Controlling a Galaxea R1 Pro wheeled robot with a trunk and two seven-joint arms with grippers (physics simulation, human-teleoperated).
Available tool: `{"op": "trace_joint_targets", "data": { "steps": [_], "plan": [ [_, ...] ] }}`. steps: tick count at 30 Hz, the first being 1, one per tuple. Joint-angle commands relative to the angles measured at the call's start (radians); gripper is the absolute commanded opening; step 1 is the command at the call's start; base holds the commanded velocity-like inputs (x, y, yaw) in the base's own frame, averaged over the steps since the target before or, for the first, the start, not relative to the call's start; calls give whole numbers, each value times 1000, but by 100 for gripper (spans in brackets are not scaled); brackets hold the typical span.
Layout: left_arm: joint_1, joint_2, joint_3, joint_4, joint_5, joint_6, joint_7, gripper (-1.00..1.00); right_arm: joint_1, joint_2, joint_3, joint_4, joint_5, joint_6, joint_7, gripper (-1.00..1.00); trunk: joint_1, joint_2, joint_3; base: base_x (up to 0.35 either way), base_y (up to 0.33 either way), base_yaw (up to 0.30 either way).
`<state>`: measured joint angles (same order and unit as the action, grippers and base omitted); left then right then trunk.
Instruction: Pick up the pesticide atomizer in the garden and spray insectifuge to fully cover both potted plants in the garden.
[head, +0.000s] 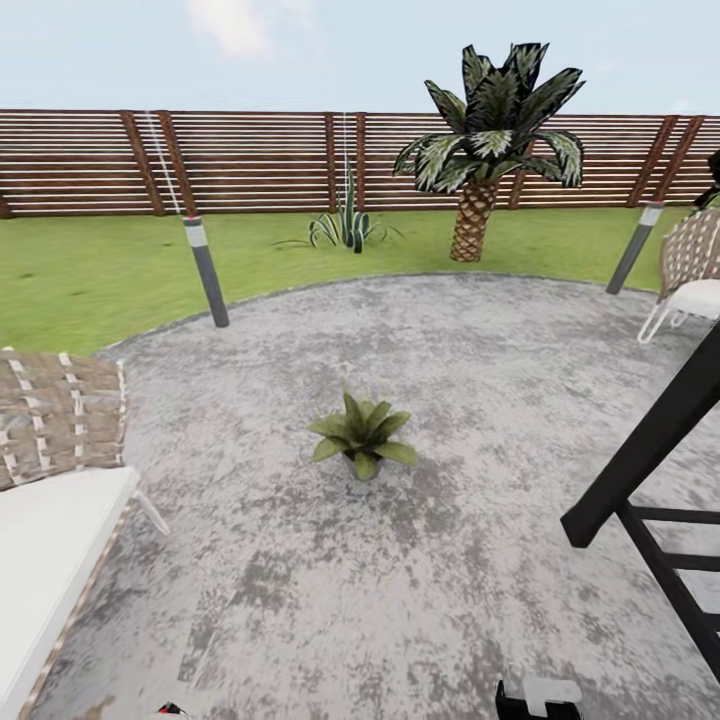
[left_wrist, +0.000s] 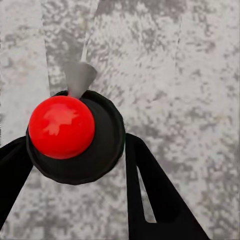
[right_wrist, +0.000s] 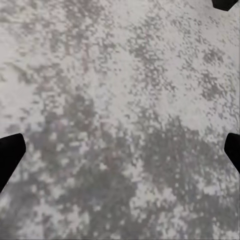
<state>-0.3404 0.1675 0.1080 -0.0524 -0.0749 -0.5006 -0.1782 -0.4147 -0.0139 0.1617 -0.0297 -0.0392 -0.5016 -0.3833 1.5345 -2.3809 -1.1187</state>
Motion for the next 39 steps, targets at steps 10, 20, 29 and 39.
{"op": "trace_joint_targets", "data": {
  "steps": [10,20,29,39],
  "plan": [
    [-4,-3,-21,-25,-32,1,-42,-100,0,2,14,-5,-1,-1,-1,100,0,0,-1,339,0,0],
    [-174,32,-59,-138,-341,127,-542,-100,-2,-71,146,-263,105,23,478,100,0,0,-1,322,0,0],
    [-424,24,-75,-206,-653,351,-941,-100,-188,-76,148,-475,456,278,950,100,0,0,-1,38,0,0],
    [-431,6,-95,-270,-755,377,-1077,-100,-196,-38,149,-535,459,293,1065,-100,0,0,-1,0,0,0]
  ]
}}
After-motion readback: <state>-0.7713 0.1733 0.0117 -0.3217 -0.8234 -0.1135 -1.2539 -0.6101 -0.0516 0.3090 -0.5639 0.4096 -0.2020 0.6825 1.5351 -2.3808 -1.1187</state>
